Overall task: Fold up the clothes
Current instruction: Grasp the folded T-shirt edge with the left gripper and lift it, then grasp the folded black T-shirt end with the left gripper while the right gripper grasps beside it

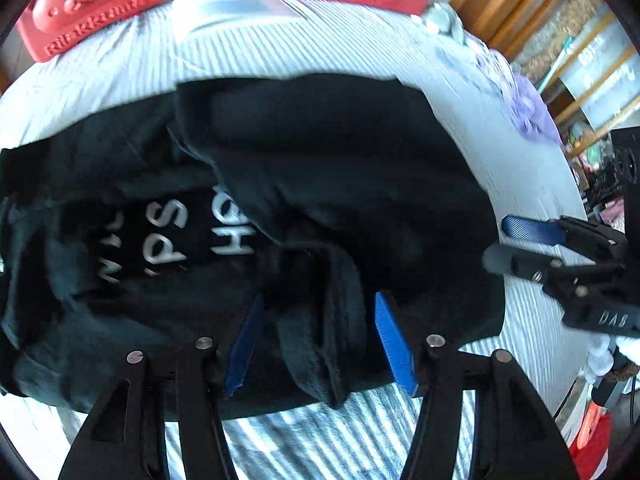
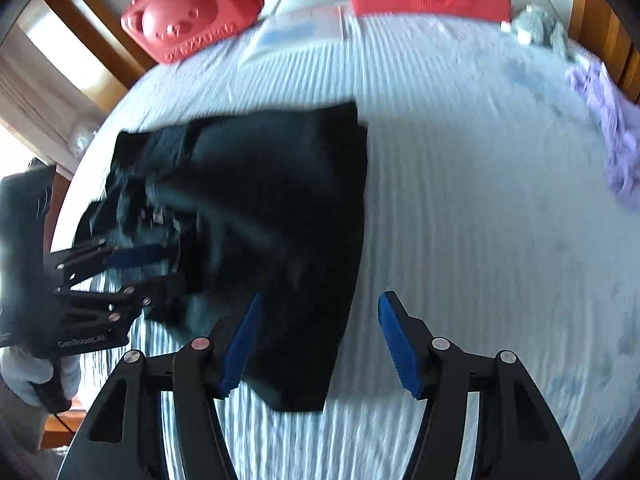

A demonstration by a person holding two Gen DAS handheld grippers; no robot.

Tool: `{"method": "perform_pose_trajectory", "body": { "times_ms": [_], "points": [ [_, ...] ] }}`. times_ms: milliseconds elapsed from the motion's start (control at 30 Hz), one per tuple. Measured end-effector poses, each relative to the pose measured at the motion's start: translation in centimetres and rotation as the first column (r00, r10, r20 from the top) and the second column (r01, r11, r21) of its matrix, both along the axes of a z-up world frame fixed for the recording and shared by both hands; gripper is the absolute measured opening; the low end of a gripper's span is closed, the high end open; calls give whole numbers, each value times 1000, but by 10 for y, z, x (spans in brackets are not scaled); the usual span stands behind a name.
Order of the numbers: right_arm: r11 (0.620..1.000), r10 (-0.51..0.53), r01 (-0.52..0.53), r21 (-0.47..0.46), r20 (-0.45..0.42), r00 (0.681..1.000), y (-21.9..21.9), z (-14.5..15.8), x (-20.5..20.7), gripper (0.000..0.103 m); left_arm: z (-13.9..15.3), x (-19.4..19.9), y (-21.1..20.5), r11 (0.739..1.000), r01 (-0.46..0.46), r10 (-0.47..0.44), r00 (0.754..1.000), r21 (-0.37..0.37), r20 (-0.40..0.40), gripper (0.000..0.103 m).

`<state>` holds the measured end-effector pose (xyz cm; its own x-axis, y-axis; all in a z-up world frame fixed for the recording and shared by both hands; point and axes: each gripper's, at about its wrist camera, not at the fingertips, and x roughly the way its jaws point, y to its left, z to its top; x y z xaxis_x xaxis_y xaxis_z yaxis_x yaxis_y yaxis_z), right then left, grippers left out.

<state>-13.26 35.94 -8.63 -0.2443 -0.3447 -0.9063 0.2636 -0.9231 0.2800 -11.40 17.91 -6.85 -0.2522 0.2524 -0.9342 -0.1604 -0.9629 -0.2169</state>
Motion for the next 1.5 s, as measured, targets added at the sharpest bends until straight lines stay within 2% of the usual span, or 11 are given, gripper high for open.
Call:
{"method": "perform_pose_trajectory", "body": {
  "times_ms": [33,100,233,333,567,867,1100,1200,1267,1333,1500],
  "points": [
    [1000,7,-7,-1,19,1000,-1,-6,3,52,0,2,-1,1000,-10,10,1000,-8,3,4],
    [1000,17,-17,-8,26,1000,-5,-9,8,28,8,8,-9,999,-41,40,999,-12,-17,6],
    [1000,18,-18,-26,-1,1000,-5,-2,16,28,31,26,-40,990,-122,117,990,-64,-74,6],
    [998,-1,1,-61,0,1000,0,1,15,45,19,31,-66,980,-184,183,983,-71,-12,10],
    [995,-20,20,-99,3,1000,-3,4,8,50,57,44,-97,967,-254,252,964,-6,-83,55],
    [999,-18,13,-48,-108,994,-14,32,-24,50,86,54,-106,989,-148,145,973,-2,-181,56],
    [954,299,-290,70,-198,934,-34,48,-80,44,47,42,-55,977,-214,215,966,20,-142,56],
    [870,494,-484,99,-155,856,-49,29,-109,42,32,43,-33,951,-308,304,943,-8,-133,56],
    [813,581,-563,151,-143,801,-57,15,-121,11,22,42,-22,919,-391,382,915,-48,-133,56],
    [771,633,-605,198,-134,762,-60,2,-134,8,10,39,-16,878,-470,458,880,-91,-128,56],
    [783,622,-608,132,-189,760,-39,8,-167,11,7,35,-3,783,-600,586,800,-165,-128,56]
  ]
}}
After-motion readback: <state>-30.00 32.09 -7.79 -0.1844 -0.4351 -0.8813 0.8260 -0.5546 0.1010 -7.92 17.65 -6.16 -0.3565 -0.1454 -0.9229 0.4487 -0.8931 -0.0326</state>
